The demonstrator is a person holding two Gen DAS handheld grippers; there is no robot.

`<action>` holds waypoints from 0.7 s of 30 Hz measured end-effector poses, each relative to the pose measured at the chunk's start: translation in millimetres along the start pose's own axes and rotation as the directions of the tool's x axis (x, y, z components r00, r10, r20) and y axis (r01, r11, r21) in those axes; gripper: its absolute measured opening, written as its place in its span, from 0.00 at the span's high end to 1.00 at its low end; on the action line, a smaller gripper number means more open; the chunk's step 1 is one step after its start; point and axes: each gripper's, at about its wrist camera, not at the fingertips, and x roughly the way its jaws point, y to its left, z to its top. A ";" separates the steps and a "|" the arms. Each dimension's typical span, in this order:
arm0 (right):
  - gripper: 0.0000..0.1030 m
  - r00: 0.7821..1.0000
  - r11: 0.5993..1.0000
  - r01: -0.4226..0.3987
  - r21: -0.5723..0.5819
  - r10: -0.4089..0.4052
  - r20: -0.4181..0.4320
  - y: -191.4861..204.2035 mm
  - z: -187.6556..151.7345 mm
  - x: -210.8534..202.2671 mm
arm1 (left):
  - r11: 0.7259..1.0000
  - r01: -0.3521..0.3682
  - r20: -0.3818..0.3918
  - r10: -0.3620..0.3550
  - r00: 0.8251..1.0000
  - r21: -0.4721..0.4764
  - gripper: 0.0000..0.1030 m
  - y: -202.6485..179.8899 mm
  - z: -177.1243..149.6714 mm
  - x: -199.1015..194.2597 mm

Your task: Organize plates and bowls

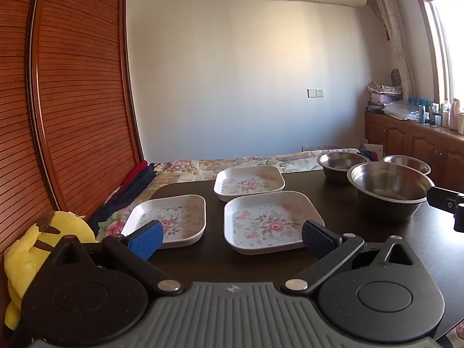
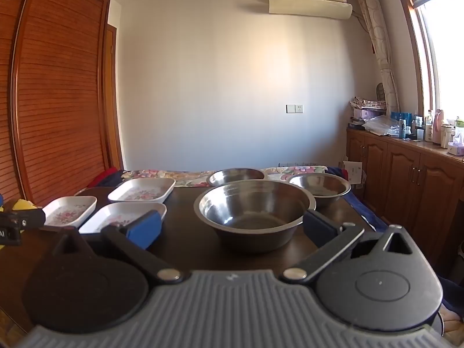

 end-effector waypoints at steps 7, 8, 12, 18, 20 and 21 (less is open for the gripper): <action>0.00 1.000 1.000 0.000 0.000 0.000 0.004 1.9 0.1 -1.6 | 1.000 0.001 0.003 -0.001 1.000 0.001 0.00 0.3 -0.6 -0.2; 0.00 1.000 1.000 -0.001 0.000 0.001 0.004 2.2 0.1 -1.3 | 1.000 0.001 0.004 -0.001 1.000 0.002 0.00 1.0 0.4 -0.8; 0.00 1.000 1.000 0.001 0.000 -0.001 0.000 -0.5 -0.5 -0.4 | 1.000 0.005 0.003 -0.005 1.000 0.000 0.00 4.0 0.9 -2.5; 0.00 1.000 1.000 0.001 0.000 -0.001 0.000 -1.1 -0.4 -0.9 | 1.000 0.008 0.002 -0.008 1.000 0.000 0.00 4.5 1.2 -2.6; 0.00 1.000 1.000 0.003 0.001 -0.003 0.001 -0.5 -0.2 -0.7 | 1.000 0.006 0.002 -0.006 1.000 0.001 0.00 4.2 1.0 -2.5; 0.00 1.000 1.000 0.003 0.001 -0.003 0.000 -0.5 -0.3 -0.7 | 1.000 0.007 0.002 -0.007 1.000 0.001 0.00 4.4 1.0 -2.6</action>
